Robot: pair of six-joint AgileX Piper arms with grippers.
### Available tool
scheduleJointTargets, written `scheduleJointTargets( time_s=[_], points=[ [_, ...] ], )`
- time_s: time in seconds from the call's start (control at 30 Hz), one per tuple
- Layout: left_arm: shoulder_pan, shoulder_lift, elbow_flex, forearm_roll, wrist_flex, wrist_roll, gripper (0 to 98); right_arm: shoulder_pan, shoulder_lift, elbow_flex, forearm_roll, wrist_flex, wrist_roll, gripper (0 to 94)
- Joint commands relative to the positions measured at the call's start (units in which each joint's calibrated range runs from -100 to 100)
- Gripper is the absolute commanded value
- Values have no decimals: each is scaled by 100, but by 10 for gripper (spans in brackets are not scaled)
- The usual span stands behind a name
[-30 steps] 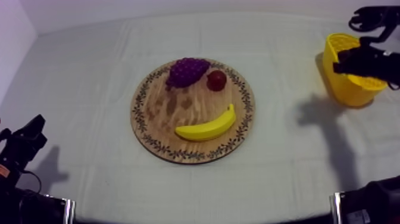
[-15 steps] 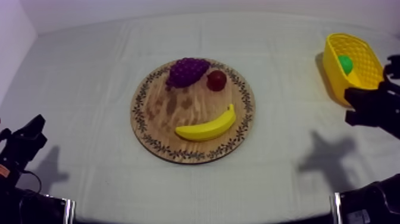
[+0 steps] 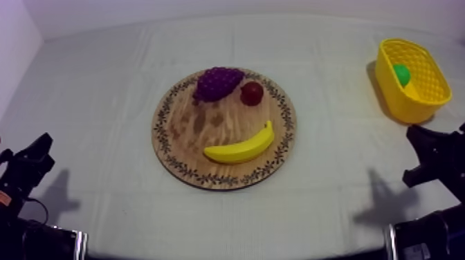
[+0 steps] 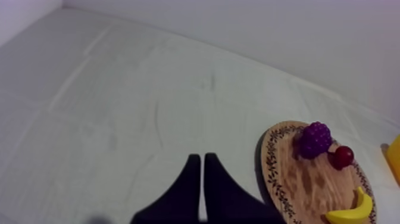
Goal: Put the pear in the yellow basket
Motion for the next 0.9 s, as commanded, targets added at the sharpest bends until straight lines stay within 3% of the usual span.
scheduleJointTargets(
  time_s=[0.0,0.2,0.4,0.67,0.87],
  points=[
    [1,0,2,-2,1,-1,1,-10,-64,60,183,-11,-632,3],
    [1,0,2,-2,1,-1,1,3,-97,272,443,-272,-992,17],
    [1,0,2,-2,1,-2,1,8,-101,391,609,-476,-1069,10],
    [1,0,2,-2,1,0,1,13,-102,498,774,-701,-316,3],
    [1,0,2,-2,1,-1,1,4,-102,508,782,-715,-289,2]
  ],
)
